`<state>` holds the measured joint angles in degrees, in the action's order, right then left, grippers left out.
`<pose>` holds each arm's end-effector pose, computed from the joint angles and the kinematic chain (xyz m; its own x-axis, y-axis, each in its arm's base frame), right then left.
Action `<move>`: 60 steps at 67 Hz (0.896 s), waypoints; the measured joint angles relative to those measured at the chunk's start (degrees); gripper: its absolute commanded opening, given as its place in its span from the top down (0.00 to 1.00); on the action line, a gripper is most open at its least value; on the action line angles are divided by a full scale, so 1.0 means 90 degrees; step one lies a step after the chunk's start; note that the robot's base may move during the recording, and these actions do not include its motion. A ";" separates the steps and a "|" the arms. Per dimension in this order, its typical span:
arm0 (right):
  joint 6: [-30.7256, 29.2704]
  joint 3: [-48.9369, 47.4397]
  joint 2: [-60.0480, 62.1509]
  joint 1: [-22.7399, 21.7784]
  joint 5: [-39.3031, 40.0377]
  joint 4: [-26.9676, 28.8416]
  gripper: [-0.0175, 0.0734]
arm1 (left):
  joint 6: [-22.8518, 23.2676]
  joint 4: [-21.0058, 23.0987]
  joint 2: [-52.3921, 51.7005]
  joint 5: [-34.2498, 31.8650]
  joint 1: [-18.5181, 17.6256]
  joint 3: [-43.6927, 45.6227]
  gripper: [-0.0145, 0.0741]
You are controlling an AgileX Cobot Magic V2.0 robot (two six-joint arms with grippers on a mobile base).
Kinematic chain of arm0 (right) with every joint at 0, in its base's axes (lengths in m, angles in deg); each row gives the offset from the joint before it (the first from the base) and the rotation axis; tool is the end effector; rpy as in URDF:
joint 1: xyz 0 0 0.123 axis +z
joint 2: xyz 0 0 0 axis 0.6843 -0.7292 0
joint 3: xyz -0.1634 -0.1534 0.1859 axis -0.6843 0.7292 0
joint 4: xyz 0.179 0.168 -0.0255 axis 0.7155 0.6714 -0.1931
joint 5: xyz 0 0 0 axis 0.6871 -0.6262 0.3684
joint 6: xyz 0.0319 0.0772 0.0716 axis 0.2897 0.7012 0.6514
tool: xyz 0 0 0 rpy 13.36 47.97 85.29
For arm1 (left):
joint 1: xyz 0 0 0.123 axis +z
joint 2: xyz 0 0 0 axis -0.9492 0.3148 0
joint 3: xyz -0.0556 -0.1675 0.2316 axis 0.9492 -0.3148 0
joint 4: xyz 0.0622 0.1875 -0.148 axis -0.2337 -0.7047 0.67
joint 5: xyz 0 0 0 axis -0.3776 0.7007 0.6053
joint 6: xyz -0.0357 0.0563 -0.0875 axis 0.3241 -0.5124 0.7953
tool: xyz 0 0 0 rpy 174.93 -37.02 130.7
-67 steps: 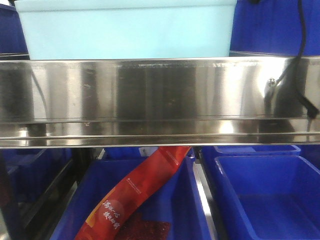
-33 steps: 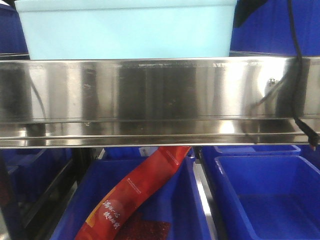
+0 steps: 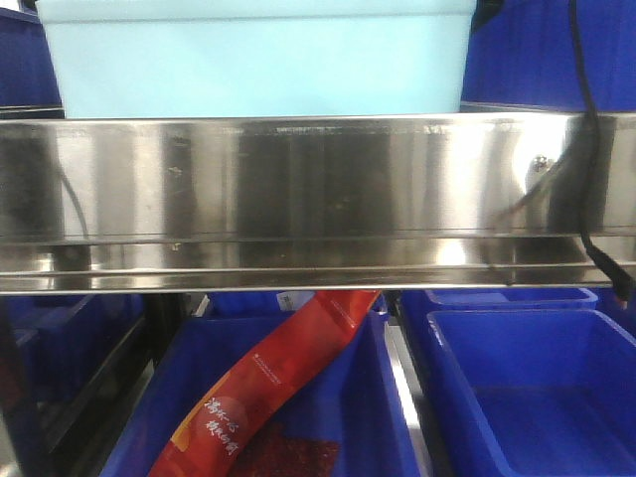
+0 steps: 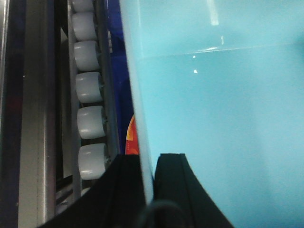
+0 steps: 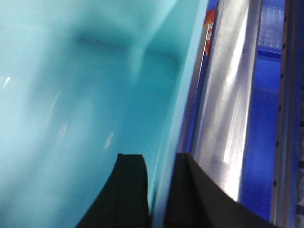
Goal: Fetch blue bin and place on conveyor start
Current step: 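Clamp the light-blue bin's side walls with both grippers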
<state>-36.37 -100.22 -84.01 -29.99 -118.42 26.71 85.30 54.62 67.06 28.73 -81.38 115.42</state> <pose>0.4503 0.1137 0.3175 -0.8399 -0.0783 -0.5371 -0.1698 0.9778 0.1230 0.4389 -0.0753 0.3322 -0.8434 0.0532 -0.5346 0.0934 0.9945 -0.0483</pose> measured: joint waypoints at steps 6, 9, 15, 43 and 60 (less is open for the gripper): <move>0.0000 0.0000 0.0012 0.0000 0.0000 0.0000 0.98 | 0.0000 0.0000 0.0036 0.0232 0.0000 0.0177 0.96; 0.0000 0.0000 0.0053 0.0000 -0.0013 0.0000 0.98 | 0.0000 0.0000 0.0052 0.0402 0.0000 0.0283 0.96; 0.0011 0.0024 0.0188 0.0000 -0.0072 0.0000 0.98 | 0.0000 0.0034 0.0063 0.0693 0.0000 0.0566 0.96; 0.0070 0.0022 0.1539 0.0000 -0.0021 -0.0085 0.98 | 0.0000 0.0168 -0.0711 0.0829 -0.0025 0.1464 0.96; 0.0063 0.0022 0.1597 0.0000 -0.0011 -0.0085 0.98 | 0.0003 0.0181 -0.0742 0.0870 -0.0025 0.1473 0.96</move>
<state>-35.81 -100.03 -69.64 -29.99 -118.52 25.94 85.33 56.26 60.38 36.56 -81.61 128.68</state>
